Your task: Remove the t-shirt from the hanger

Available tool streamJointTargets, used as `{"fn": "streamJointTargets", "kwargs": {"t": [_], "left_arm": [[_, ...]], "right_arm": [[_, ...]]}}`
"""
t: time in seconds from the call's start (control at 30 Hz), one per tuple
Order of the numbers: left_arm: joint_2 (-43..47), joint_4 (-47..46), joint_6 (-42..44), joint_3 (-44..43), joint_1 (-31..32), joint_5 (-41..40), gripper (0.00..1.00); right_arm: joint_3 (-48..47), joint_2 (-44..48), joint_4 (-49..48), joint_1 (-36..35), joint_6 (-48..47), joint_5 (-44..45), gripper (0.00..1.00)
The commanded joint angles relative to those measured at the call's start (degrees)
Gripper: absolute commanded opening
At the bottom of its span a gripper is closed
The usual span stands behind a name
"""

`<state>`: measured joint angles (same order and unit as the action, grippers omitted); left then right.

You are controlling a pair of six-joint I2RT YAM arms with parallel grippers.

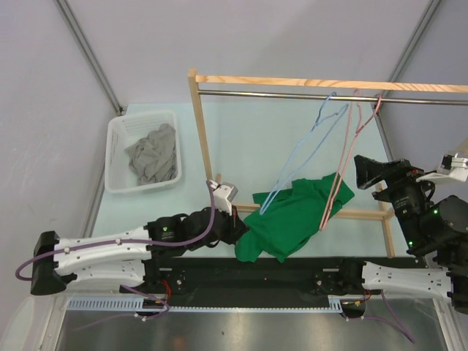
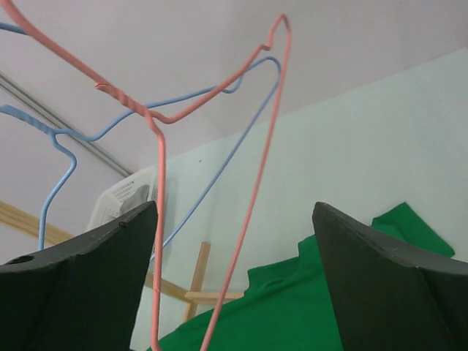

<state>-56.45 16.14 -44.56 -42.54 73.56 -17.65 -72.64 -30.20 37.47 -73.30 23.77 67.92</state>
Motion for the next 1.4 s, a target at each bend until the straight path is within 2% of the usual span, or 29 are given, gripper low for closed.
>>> {"fn": "streamJointTargets", "kwargs": {"t": [0.0,0.1,0.2,0.33,0.43,0.47,0.53,0.57,0.63,0.67,0.7,0.77,0.8,0.87,0.9,1.0,1.13,1.37], "left_arm": [[8.87,7.30,-0.27,-3.24,-0.35,-7.74,0.00],[12.49,13.27,-0.27,-4.30,-0.96,-11.52,0.00],[15.92,16.63,-0.36,-5.18,-1.75,-14.16,0.00],[15.76,12.44,0.78,-3.87,-3.33,-11.37,0.00],[9.01,6.55,1.48,-4.04,-5.35,-4.70,0.00],[3.50,2.79,1.84,-4.39,-6.92,-2.24,0.00],[-3.19,-0.04,2.80,-7.10,-8.42,4.77,0.00],[-10.19,-1.01,3.33,-8.68,-8.69,6.56,0.00],[-17.70,-1.82,6.05,-14.91,-8.61,9.03,0.01],[-20.95,0.10,6.15,-17.02,-8.61,9.21,0.06],[-26.90,0.21,6.93,-20.35,-8.61,9.47,0.22],[-31.33,-0.84,7.90,-22.31,-8.00,9.31,0.40],[-34.32,-1.46,8.69,-23.36,-7.56,8.60,0.64],[-36.88,-2.77,9.05,-23.81,-6.41,7.37,0.78],[-38.37,-3.30,9.05,-23.99,-6.15,7.28,0.89],[-39.27,-6.29,10.10,-22.85,-3.78,4.48,1.00],[-41.45,-9.37,10.19,-21.70,0.17,-1.23,1.00],[-50.94,-1.38,4.93,-27.32,1.06,-16.44,1.00]], "right_arm": [[-3.65,0.57,12.43,-0.35,9.71,-1.64,0.94],[-3.30,2.07,14.29,-0.27,11.91,-2.79,0.99],[-2.59,3.56,15.00,-0.27,12.79,-3.23,1.00],[-3.21,3.57,15.87,-0.27,13.06,-3.76,1.00],[-3.82,3.56,16.49,-0.27,13.32,-4.55,1.00],[-4.00,3.74,17.10,-0.35,13.93,-4.81,1.00],[-4.35,3.91,18.16,-0.27,14.81,-4.99,1.00],[-4.44,4.26,18.68,-0.27,15.08,-5.08,1.00],[-4.35,4.79,19.21,-0.27,16.22,-5.08,1.00],[-4.35,5.23,19.91,-0.35,16.83,-5.34,1.00],[-4.26,5.50,20.01,-0.27,17.45,-5.43,1.00],[-3.74,5.85,20.44,-0.27,17.98,-5.87,1.00],[-3.47,6.11,20.71,-0.27,18.33,-5.96,1.00],[-2.95,6.29,21.23,-0.27,18.68,-5.87,1.00],[-2.86,6.46,21.41,-0.27,19.12,-5.87,1.00],[-2.68,6.90,21.85,-0.27,19.38,-6.22,1.00],[-2.59,7.34,22.20,-0.27,19.74,-6.40,1.00],[-2.07,7.26,22.20,-0.35,20.44,-6.75,1.00]]}}
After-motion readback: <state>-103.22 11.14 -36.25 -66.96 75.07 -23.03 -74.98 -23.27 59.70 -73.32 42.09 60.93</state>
